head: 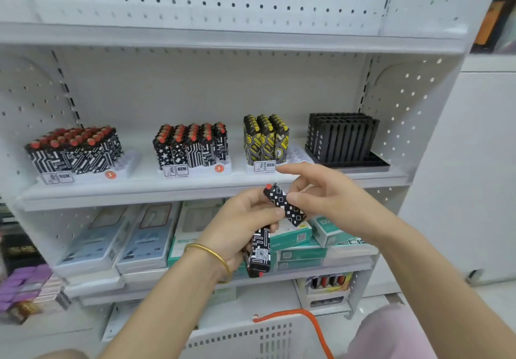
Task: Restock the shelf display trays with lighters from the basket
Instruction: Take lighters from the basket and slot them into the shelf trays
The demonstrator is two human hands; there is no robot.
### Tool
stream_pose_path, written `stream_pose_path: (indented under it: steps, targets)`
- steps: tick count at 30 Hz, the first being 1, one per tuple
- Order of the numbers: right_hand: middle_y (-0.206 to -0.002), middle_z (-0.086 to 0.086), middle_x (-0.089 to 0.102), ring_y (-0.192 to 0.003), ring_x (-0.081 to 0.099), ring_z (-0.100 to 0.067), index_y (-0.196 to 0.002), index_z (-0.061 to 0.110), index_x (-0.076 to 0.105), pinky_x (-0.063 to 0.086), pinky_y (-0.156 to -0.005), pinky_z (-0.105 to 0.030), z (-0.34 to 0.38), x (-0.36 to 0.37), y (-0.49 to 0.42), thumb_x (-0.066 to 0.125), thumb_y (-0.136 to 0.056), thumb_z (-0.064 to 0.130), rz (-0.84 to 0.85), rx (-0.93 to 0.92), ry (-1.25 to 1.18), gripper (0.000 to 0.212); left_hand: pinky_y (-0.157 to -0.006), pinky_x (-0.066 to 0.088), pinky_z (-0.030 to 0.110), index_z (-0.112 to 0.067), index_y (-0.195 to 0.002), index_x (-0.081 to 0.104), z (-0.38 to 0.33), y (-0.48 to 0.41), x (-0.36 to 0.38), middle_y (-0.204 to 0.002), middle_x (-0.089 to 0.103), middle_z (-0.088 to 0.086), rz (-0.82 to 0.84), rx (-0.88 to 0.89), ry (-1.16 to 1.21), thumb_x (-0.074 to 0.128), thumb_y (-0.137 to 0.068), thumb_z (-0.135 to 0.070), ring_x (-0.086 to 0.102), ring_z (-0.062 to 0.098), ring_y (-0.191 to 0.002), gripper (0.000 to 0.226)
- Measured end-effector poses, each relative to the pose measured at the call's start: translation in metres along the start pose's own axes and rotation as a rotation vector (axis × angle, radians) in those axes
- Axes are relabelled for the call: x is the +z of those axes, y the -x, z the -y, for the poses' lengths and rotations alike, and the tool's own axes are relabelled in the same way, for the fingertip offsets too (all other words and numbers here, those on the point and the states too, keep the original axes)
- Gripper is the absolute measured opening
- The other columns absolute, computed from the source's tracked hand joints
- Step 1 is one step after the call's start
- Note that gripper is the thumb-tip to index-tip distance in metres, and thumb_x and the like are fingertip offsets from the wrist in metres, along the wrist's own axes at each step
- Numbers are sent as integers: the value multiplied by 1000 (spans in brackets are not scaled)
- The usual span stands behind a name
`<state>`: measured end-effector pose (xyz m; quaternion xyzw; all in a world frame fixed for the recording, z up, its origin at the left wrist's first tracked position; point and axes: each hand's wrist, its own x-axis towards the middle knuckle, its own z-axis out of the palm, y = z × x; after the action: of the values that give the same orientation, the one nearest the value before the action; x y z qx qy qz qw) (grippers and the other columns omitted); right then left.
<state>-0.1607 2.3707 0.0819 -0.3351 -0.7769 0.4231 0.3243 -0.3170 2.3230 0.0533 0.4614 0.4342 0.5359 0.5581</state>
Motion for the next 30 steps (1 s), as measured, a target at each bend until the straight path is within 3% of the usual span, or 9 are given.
stream_pose_path:
  steps: [3,7,9,12,14,18,23,26,30]
  targets:
    - [-77,3,52,-52,47,0,-114,24,60,38,-54,-10,5,21,-8,61,-87,6,44,-69,189,32,-50,43,13,-6,-89,62,4,10,-18,-59,64,-7,-16,26,-45,56,-84,11,51,3,-47,18]
    - [-79,3,54,-50,48,0,-103,17,62,41,-51,-11,17,40,-22,63,-85,5,43,-122,299,21,-52,42,16,-7,-86,64,5,17,-42,-60,65,-7,-99,61,-155,61,-84,3,51,1,-49,11]
    - [-78,3,54,-54,51,-7,-104,17,59,45,-53,-16,26,47,-34,63,-85,5,-51,-164,276,24,-50,36,22,-9,-86,64,4,18,-54,-62,66,-4,-169,73,-178,61,-86,-2,51,3,-50,8]
    - [-76,6,52,-69,57,-17,-115,18,57,51,-72,-30,41,55,-59,63,-85,6,-194,-298,373,33,-39,30,15,-12,-86,64,0,20,-68,-65,64,-2,-262,75,-183,60,-88,-8,48,5,-53,5]
    - [-79,4,55,-76,56,-18,-112,17,60,48,-81,-36,49,57,-76,63,-84,8,-268,-345,488,30,-36,30,11,-9,-86,64,0,22,-73,-68,61,1,-300,73,-116,59,-88,-8,45,5,-51,6]
    - [-83,-1,62,-88,55,-24,-107,17,57,47,-80,-41,53,56,-103,61,-84,12,-319,-371,698,23,-30,26,11,-5,-84,64,5,22,-78,-67,55,4,-300,68,-20,53,-90,-3,37,1,-37,13]
    - [-93,-1,63,-100,49,-26,-112,19,55,38,-76,-34,50,55,-116,57,-89,18,-297,-366,974,23,-32,28,11,-5,-84,66,7,17,-76,-69,58,2,-324,93,-2,54,-90,-4,37,1,-36,14]
    - [-92,2,63,-99,47,-24,-109,25,58,33,-73,-31,47,54,-120,60,-88,21,-327,-384,991,21,-32,28,10,-5,-86,67,5,15,-74,-70,58,2,-336,96,35,53,-91,-5,37,1,-34,15]
    - [-87,12,62,-91,39,-14,-100,28,64,36,-80,-33,50,48,-124,64,-85,23,-309,-364,925,16,-32,29,10,-4,-85,67,5,13,-72,-73,57,5,-351,112,100,54,-89,-4,41,1,-38,14]
